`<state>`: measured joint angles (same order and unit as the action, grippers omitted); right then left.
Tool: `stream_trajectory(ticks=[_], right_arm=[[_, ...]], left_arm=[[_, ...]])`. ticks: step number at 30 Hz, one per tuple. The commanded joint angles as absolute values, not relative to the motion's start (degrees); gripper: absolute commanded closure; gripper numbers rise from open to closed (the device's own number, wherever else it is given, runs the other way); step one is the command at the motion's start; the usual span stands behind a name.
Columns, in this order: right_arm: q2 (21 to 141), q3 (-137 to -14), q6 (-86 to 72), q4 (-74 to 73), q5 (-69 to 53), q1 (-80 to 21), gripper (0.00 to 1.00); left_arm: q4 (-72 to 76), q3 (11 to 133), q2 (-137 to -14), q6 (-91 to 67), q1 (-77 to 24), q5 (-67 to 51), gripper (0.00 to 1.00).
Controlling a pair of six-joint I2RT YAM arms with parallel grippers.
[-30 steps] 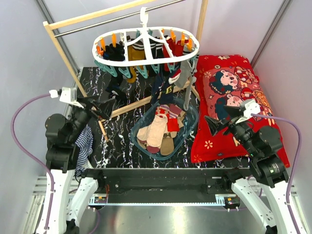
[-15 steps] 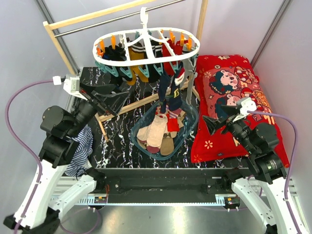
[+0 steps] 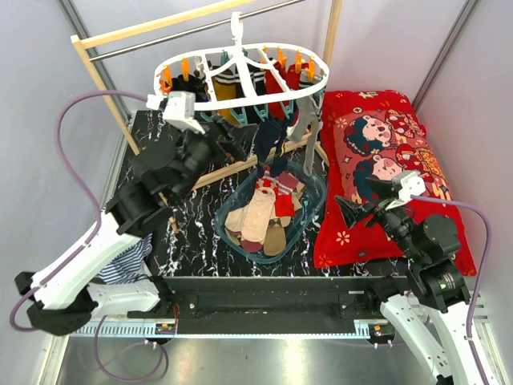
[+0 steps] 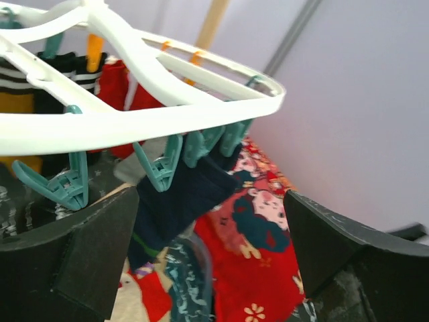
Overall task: Clip the socks to the hanger
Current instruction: Open the clamp at the hanger.
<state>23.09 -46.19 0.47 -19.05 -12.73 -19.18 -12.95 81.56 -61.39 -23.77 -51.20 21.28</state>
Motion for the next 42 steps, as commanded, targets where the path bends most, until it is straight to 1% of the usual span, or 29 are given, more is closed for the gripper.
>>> stream_trajectory(ticks=[1,3,4,9,23,36,39,42], right_arm=[[20.7,-44.2,1.6,-15.8,-10.8,-19.4,0.0],[19.1,-43.7,1.7,-15.6,-10.2,-19.5,0.0],[18.7,-43.2,1.7,-15.6,-9.9,-19.6,0.0],[16.5,-42.2,1.8,-15.3,-9.1,-19.5,0.0],[14.2,-40.8,1.6,-14.5,-9.0,-19.5,0.0],[13.8,-40.4,1.6,-14.3,-9.1,-19.6,0.0],[14.0,-40.4,1.5,-14.3,-9.4,-19.4,0.0],[14.5,-40.6,1.1,-14.3,-9.8,-19.5,0.0]], left_arm=[[-15.1,87.8,-65.3,-19.7,-53.2,34.6,0.12],[-16.1,90.1,-67.3,-18.9,-53.3,36.2,0.15],[-16.5,90.5,-67.8,-18.7,-53.3,36.5,0.19],[-17.6,93.1,-70.6,-18.2,-53.3,39.4,0.26],[-17.0,95.7,-74.7,-17.8,-53.3,41.3,0.34],[-12.0,95.6,-75.9,-16.6,-53.3,43.4,0.46],[-11.5,95.6,-76.0,-16.1,-53.3,43.7,0.51],[-11.6,95.6,-76.0,-16.0,-53.3,43.6,0.58]])
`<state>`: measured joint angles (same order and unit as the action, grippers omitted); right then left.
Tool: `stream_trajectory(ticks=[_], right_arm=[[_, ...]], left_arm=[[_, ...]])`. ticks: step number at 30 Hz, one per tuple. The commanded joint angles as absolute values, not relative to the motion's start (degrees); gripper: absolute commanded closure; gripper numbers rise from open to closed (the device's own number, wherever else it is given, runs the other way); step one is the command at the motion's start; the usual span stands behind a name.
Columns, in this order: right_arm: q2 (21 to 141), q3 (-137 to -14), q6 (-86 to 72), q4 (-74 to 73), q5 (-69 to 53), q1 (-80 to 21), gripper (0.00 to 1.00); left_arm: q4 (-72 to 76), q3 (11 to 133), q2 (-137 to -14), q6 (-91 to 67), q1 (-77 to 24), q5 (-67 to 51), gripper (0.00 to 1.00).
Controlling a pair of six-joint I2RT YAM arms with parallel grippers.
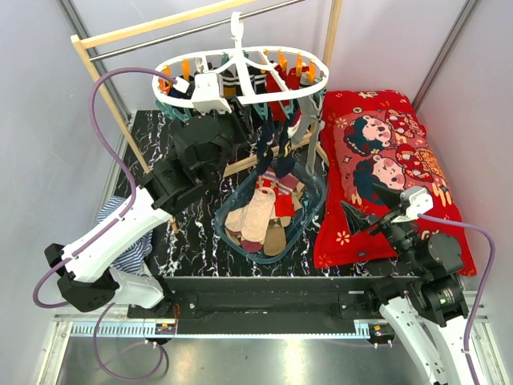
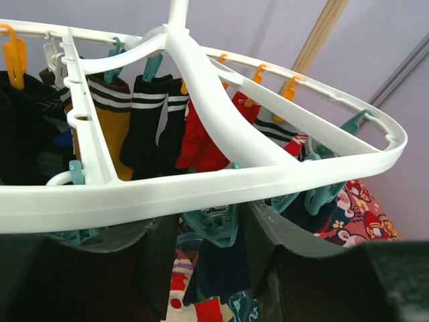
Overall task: Clip the socks to the hanger
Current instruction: Open the clamp at the hanger.
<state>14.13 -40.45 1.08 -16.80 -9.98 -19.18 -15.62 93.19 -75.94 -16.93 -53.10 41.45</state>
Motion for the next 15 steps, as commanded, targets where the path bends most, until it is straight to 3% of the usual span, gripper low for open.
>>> stream_trajectory(ticks=[1,9,15], right_arm=[[14.7,-40.7,0.8,-14.3,-10.2,-19.5,0.0],[22.2,-43.7,-4.0,-16.8,-13.7,-19.4,0.0],[32.4,-46.8,-9.7,-19.8,-18.7,-19.6,0.0]], left_arm=[[-11.7,95.5,-75.9,-16.0,-53.3,43.6,0.61],[-11.9,94.1,-75.4,-15.6,-53.3,43.9,0.8],[-14.1,92.8,-75.5,-14.1,-53.3,45.6,0.89]])
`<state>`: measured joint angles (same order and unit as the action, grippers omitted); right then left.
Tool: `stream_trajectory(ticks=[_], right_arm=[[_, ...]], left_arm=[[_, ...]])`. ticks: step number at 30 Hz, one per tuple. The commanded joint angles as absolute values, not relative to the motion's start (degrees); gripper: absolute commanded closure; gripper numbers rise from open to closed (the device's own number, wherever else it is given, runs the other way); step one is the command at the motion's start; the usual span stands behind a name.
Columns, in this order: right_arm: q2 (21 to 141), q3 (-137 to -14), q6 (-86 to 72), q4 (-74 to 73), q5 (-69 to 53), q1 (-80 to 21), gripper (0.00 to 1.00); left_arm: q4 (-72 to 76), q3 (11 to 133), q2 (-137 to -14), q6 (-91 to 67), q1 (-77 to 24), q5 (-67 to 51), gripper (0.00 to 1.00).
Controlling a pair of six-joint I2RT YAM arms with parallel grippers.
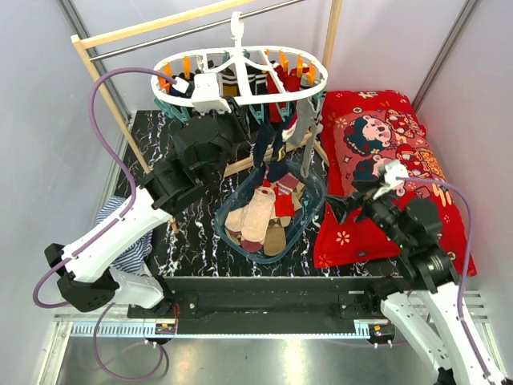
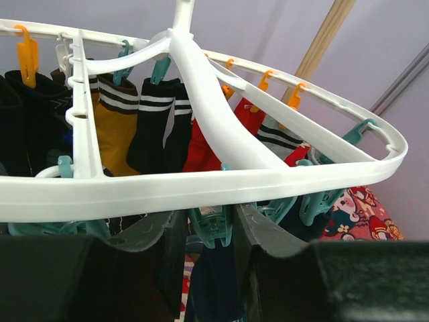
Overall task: Clip the socks to the hanger
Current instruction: Open the clamp at the hanger, then move the bin to the center of the board.
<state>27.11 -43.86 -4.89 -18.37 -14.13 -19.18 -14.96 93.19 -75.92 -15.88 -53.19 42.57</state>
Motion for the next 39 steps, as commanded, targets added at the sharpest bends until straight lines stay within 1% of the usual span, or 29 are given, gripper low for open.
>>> stream_trajectory(ticks=[1,8,10,14,16,19,24,28,31,35,39], right_arm=[[33.5,-46.9,-10.6,-19.8,-19.1,-19.5,0.0],[46.4,-46.4,-18.3,-15.7,-22.9,-19.5,0.0],[49.4,-46.0,-20.8,-13.7,-22.9,-19.5,0.0],[59.8,-46.2,-25.5,-9.5,-25.6,-19.9,0.0],[63.9,-45.7,-28.1,-4.9,-23.9,-22.0,0.0],[70.0,-47.5,-29.1,-1.5,-18.0,-26.0,0.0],[80.7,-54.7,-28.0,1.9,-12.6,-32.5,0.0],[90.0,-59.7,-24.4,1.9,-8.0,-38.3,0.03],[95.3,-62.3,-23.5,1.4,-6.9,-40.2,0.07],[99.8,-63.9,-26.5,-4.5,-12.8,-40.7,0.12],[97.3,-60.8,-27.8,-11.4,-17.2,-41.1,0.14]], left_arm=[[-14.2,92.6,-75.5,-13.9,-53.3,46.1,0.91],[-16.9,91.3,-76.6,-13.2,-53.3,46.2,0.97],[-17.5,91.3,-77.2,-13.3,-53.3,45.8,0.97],[-17.8,91.2,-78.0,-13.3,-53.3,45.3,0.98],[-17.9,91.5,-78.3,-12.9,-53.3,45.3,0.98],[-18.0,91.8,-78.9,-12.8,-53.3,45.2,0.99],[-18.1,91.8,-78.9,-12.8,-53.3,45.4,0.99],[-18.1,91.9,-78.6,-12.7,-53.3,45.8,1.0],[-18.1,91.8,-78.5,-12.7,-53.3,46.1,1.0],[-18.1,91.8,-78.1,-12.7,-53.3,46.2,1.0],[-18.1,91.8,-78.0,-12.7,-53.3,45.9,1.0]])
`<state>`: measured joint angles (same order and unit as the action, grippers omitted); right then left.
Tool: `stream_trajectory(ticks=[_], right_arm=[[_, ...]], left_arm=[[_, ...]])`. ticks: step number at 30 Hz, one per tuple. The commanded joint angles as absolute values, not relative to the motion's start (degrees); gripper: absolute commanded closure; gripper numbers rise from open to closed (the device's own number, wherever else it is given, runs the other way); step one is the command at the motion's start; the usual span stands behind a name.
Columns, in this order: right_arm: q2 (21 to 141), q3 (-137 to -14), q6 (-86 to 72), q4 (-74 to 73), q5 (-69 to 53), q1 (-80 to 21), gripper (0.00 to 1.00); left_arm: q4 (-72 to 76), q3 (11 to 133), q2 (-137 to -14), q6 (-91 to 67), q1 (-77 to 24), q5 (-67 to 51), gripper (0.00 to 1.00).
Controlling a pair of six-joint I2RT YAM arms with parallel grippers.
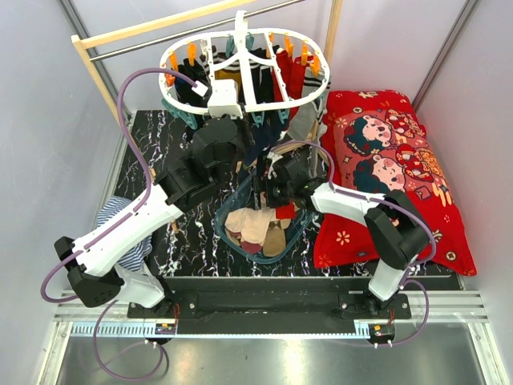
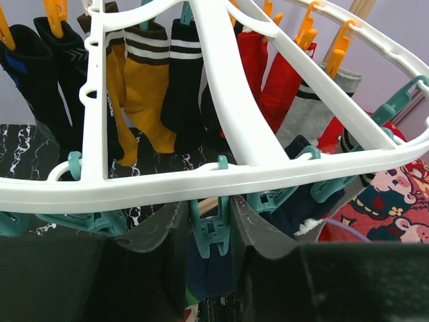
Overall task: Clip the socks to the hanger
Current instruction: Move the bin to the center of the board.
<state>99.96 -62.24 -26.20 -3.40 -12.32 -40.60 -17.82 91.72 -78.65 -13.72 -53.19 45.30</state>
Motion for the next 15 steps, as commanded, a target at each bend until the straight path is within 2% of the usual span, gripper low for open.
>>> stream_trajectory(ticks=[1,7,11,15], right_arm=[[96.6,-60.0,-27.9,-13.1,-18.9,-41.1,0.14],[90.0,-53.5,-26.0,-25.3,-21.3,-41.2,0.14],[87.9,-53.9,-22.9,-33.5,-21.6,-41.2,0.13],[82.4,-55.1,-23.4,-33.8,-17.9,-41.1,0.13]], left_arm=[[-18.0,91.7,-78.0,-12.7,-53.3,45.8,1.0],[-18.3,91.5,-78.0,-12.9,-53.3,45.6,1.0],[-18.5,91.8,-78.0,-13.1,-53.3,45.1,1.0],[-18.6,91.8,-78.1,-13.0,-53.3,45.3,1.0]])
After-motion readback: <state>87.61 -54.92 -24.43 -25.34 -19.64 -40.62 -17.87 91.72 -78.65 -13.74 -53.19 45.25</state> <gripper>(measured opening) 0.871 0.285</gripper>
